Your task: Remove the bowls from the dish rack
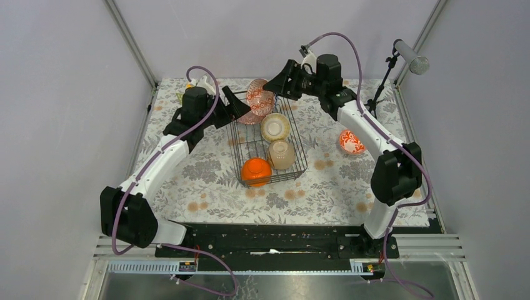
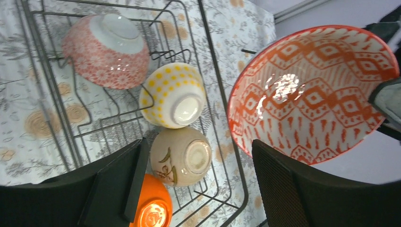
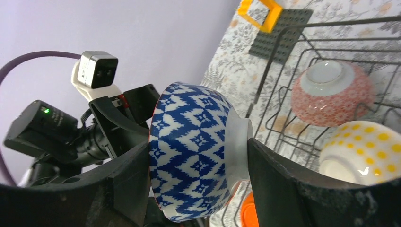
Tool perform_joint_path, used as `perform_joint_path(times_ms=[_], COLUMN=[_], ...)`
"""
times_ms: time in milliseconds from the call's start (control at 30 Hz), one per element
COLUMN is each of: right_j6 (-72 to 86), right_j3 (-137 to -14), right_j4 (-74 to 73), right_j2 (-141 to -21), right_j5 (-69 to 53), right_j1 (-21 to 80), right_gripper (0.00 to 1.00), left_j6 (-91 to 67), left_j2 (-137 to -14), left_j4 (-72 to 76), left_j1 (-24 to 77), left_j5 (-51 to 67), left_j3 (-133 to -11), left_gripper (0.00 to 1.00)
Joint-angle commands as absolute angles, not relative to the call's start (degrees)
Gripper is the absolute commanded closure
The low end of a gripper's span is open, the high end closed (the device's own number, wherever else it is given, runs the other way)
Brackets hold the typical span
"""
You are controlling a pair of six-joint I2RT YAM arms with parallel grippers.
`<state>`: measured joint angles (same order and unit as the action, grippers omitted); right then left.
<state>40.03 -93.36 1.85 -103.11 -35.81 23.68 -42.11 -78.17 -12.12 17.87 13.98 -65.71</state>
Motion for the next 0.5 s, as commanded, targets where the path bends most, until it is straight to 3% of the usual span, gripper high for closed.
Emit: perform_joint_path(times_ms=[0, 167, 467], right_j6=[51.2, 55.6, 60.2], right_j3=[-91.2, -89.7, -87.4], right_j4=[13.0, 17.5, 21.7], right_j2=[-99.5, -99.7, -99.4], right_j5=[-42.0, -43.2, -44.7], right_j1=[23.3, 23.3, 23.3], right_gripper=[0.92, 0.92, 0.9], left_j6=[-43.1, -43.6, -43.0], left_j2=[-78.4, -79.9, -82.5], left_j4=[-5.1, -3.9, -7.4], left_j1=[17.8, 17.8, 17.8], left_j5=[19.7, 21.1, 20.7], left_j3=[-67.8, -69.1, -71.9], left_gripper=[0.15, 0.23, 0.57])
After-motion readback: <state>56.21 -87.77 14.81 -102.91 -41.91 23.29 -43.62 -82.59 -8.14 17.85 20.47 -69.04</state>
